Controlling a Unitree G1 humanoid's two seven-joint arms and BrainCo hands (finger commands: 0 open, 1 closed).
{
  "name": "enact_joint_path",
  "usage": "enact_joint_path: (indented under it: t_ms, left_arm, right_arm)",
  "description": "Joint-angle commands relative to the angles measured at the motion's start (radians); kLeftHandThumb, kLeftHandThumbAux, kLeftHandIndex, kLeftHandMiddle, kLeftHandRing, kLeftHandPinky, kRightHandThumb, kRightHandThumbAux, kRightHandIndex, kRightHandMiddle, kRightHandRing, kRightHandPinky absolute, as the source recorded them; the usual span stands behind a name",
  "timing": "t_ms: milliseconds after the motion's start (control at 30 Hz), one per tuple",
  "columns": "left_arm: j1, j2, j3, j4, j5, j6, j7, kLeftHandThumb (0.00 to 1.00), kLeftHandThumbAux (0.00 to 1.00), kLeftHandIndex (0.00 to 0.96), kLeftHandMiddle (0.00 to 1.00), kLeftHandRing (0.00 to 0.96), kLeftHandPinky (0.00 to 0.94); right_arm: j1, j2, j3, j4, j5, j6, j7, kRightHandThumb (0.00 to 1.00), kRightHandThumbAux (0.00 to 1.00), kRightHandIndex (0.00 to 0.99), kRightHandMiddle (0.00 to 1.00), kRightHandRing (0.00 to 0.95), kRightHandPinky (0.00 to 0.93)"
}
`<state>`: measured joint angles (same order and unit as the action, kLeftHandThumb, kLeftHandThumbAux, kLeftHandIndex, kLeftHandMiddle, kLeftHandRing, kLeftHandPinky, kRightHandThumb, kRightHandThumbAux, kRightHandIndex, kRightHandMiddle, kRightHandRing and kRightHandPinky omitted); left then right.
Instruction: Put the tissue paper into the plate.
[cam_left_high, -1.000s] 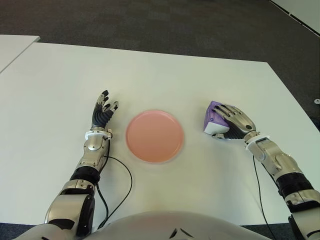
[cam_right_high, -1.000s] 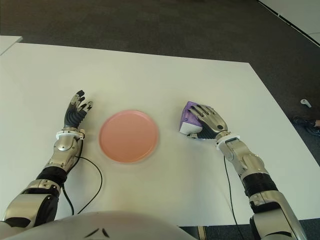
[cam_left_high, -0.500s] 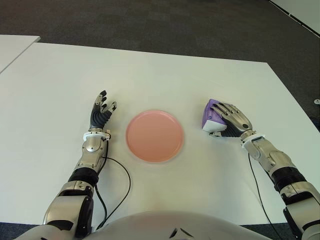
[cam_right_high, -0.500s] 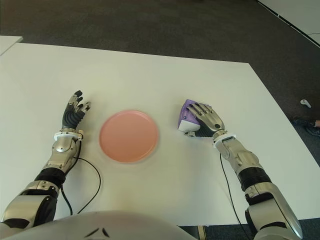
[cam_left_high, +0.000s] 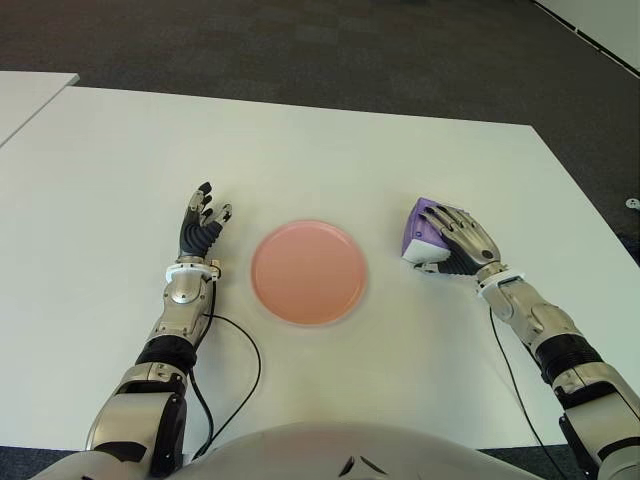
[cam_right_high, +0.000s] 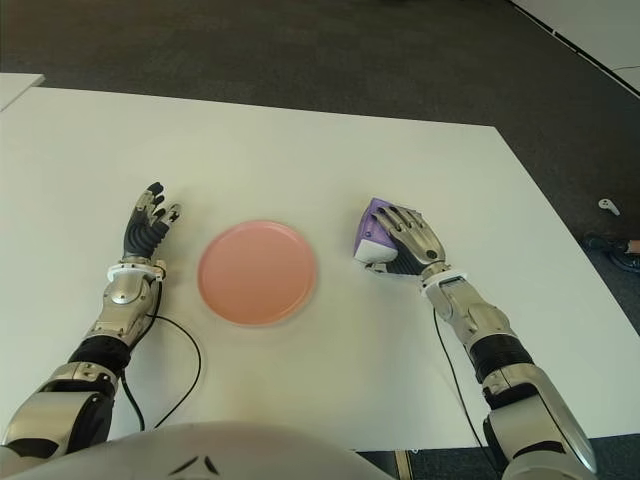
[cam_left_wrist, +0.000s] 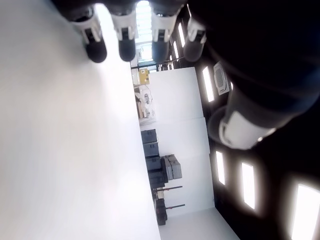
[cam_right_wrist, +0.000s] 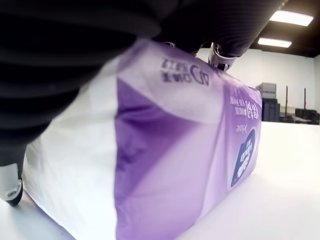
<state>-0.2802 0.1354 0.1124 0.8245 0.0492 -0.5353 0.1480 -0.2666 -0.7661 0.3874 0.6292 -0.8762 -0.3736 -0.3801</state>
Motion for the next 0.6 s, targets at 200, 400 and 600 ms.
enact_joint_path:
  t_ms: [200, 400, 600]
  left_arm:
    - [0.040, 0.005, -0.003, 0.012, 0.012, 0.018, 0.007, 0.165, 0.611, 0.045, 0.020, 0.008, 0.038]
    - [0.037, 0.000, 0.002, 0.007, 0.004, 0.037, 0.007, 0.177, 0.612, 0.050, 0.025, 0.014, 0.047]
    - [0.036, 0.000, -0.003, 0.011, 0.014, 0.025, 0.014, 0.169, 0.602, 0.049, 0.023, 0.011, 0.029]
  right_arm:
    - [0.105, 0.085, 0.121, 0.080, -0.035, 0.010, 0.074, 0.136, 0.578, 0.028, 0.000, 0.000, 0.000]
    - [0.108, 0.091, 0.115, 0.088, -0.010, 0.004, 0.061, 0.140, 0.581, 0.038, 0.000, 0.000, 0.000]
    - [0.104, 0.134, 0.089, 0.136, 0.037, 0.020, -0.022, 0.440, 0.544, 0.317, 0.292, 0.327, 0.394]
